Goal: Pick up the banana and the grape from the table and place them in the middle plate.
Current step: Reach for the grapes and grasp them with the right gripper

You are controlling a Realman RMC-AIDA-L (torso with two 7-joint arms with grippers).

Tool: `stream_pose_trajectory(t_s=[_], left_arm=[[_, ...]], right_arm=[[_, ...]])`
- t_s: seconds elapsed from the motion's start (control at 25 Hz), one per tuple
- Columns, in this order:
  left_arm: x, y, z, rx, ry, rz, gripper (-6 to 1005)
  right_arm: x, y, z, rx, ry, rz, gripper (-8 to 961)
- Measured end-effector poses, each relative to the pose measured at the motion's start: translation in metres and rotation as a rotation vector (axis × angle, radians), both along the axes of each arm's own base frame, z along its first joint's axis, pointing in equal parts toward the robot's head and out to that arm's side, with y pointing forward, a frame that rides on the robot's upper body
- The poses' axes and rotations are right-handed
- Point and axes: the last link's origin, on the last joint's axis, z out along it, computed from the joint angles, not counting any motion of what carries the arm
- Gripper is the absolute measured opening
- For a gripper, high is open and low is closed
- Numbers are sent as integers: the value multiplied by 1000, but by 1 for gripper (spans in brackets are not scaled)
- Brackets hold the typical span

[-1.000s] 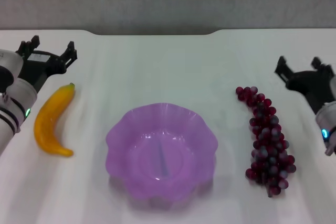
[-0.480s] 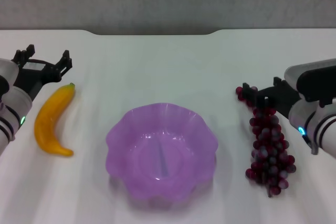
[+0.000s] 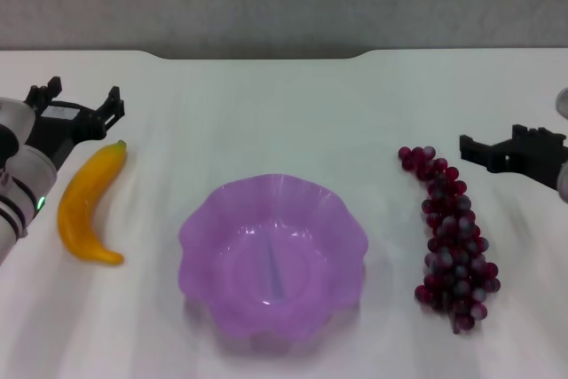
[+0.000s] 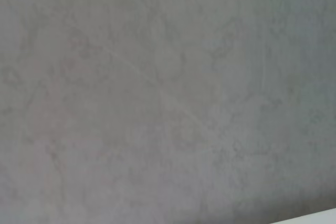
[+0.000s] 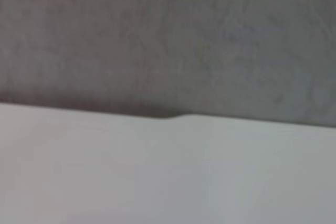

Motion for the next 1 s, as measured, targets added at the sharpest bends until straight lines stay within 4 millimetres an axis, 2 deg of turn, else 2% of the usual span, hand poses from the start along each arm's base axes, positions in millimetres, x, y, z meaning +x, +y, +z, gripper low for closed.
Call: stream_pose_trajectory(t_s=[0.16, 0.56, 1.0], left_arm=[[4, 2, -1, -3, 2, -10, 896], [9, 5, -1, -2, -3, -25, 895], [9, 5, 0, 2, -6, -23, 895]], right_arm=[[2, 0, 6, -60, -32, -13, 892], [-9, 1, -9, -182, -64, -12, 891], [7, -10, -16, -157, -33, -73, 891]])
